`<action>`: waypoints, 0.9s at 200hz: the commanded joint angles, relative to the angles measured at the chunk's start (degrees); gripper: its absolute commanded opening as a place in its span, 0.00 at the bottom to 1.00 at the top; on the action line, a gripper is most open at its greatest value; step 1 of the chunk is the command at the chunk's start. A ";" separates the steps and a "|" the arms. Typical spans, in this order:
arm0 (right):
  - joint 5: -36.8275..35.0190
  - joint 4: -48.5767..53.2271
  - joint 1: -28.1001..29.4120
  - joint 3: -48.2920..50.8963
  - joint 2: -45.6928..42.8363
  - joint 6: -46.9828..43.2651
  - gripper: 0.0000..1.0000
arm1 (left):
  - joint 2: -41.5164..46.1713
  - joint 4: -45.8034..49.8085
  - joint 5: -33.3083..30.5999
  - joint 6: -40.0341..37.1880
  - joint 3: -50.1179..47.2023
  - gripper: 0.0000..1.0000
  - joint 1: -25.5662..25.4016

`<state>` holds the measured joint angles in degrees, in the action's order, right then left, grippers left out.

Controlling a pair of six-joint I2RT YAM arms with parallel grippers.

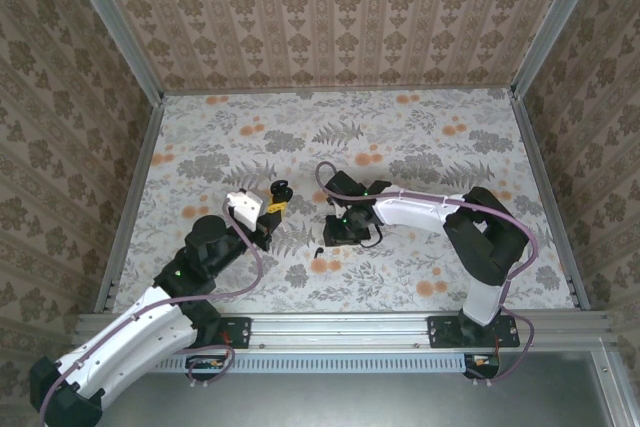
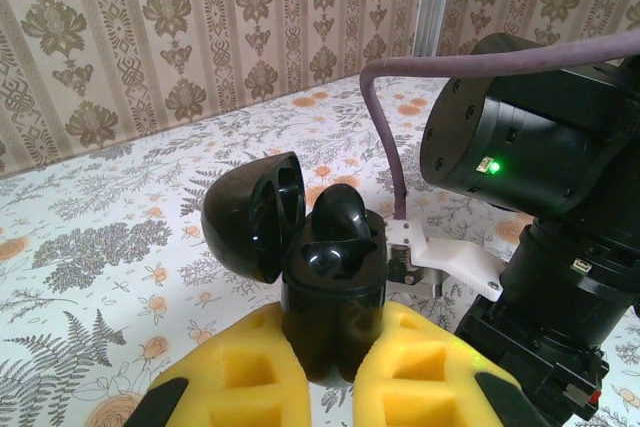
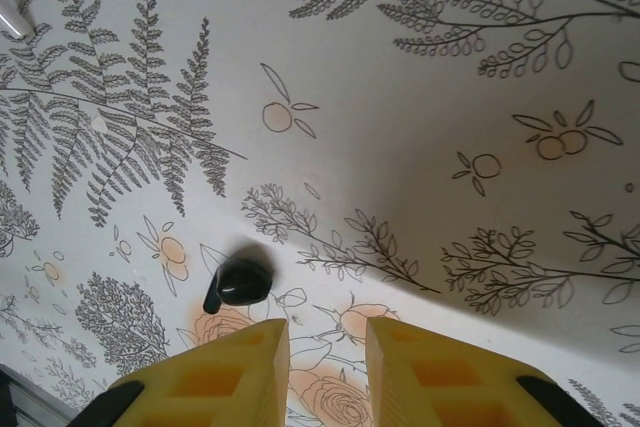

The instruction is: Insert wireless bluetooth earbuds into charging case

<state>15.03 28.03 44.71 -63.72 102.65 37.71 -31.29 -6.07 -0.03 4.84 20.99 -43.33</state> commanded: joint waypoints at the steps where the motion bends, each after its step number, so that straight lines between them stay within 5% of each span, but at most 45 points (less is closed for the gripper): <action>1: -0.21 2.38 0.07 -1.73 -1.40 -0.46 0.27 | 0.04 -2.14 0.13 1.06 -0.52 0.00 0.61; 75: 3.39 3.89 3.04 -3.82 1.58 5.84 0.41 | 0.00 -1.63 0.08 1.05 -0.06 0.00 0.56; 180: 4.58 6.68 3.64 -9.28 8.87 5.81 0.38 | 0.00 -1.03 0.03 -0.01 0.17 0.00 0.98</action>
<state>18.57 32.18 47.97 -70.91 109.91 42.63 -31.44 -6.00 -0.01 4.95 20.99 -42.96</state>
